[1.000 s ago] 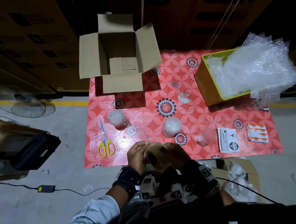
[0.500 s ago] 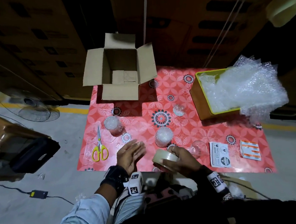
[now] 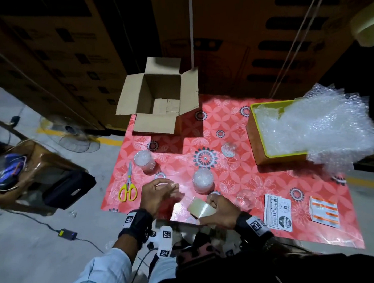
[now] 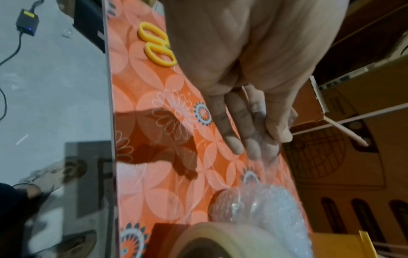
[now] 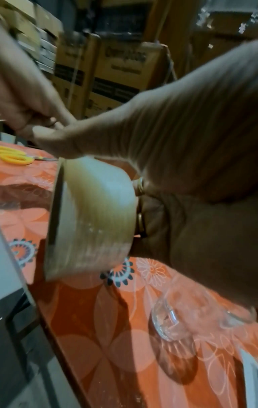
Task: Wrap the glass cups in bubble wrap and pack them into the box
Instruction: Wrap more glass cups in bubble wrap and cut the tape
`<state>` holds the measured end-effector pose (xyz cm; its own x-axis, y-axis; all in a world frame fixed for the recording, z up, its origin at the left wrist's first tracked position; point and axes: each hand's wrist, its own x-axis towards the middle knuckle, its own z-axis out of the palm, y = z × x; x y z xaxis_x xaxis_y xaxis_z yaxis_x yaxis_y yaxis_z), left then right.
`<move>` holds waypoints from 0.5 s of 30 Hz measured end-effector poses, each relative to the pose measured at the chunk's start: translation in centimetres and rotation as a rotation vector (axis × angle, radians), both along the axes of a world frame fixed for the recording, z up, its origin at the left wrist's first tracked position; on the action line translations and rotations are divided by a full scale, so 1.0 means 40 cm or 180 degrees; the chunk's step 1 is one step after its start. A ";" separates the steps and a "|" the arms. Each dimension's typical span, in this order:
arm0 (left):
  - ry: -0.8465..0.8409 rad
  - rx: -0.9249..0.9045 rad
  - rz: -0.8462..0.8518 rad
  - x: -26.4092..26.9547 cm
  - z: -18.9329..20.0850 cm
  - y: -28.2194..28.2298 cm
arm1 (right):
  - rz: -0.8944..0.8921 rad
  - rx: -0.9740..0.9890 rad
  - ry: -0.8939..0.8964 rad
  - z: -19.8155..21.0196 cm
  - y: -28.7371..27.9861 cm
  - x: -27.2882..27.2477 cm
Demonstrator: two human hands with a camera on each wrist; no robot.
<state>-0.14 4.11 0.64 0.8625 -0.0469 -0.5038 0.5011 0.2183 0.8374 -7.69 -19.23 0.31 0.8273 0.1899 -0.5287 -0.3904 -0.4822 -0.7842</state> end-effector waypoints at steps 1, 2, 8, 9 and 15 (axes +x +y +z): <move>-0.0092 0.0144 -0.0034 0.001 0.005 0.010 | 0.0061 0.0031 -0.0024 -0.006 0.009 -0.001; -0.0172 0.0248 -0.0023 0.004 0.005 0.022 | 0.0127 0.0091 -0.0052 -0.011 0.021 -0.001; -0.0306 0.0873 0.0000 0.006 0.000 0.081 | 0.0133 0.0161 -0.0284 -0.036 0.086 0.000; -0.0232 0.0930 -0.0009 0.004 -0.004 0.086 | 0.0050 0.0058 -0.0271 -0.037 0.088 0.005; 0.0148 0.0716 0.0057 0.021 -0.026 0.086 | -0.0131 -0.0488 -0.0162 -0.039 0.107 0.022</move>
<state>0.69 7.53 -0.40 0.8379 0.0862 -0.5390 0.5379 0.0380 0.8422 -6.81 -14.96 -1.26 0.8592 0.0757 -0.5060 -0.3739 -0.5822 -0.7220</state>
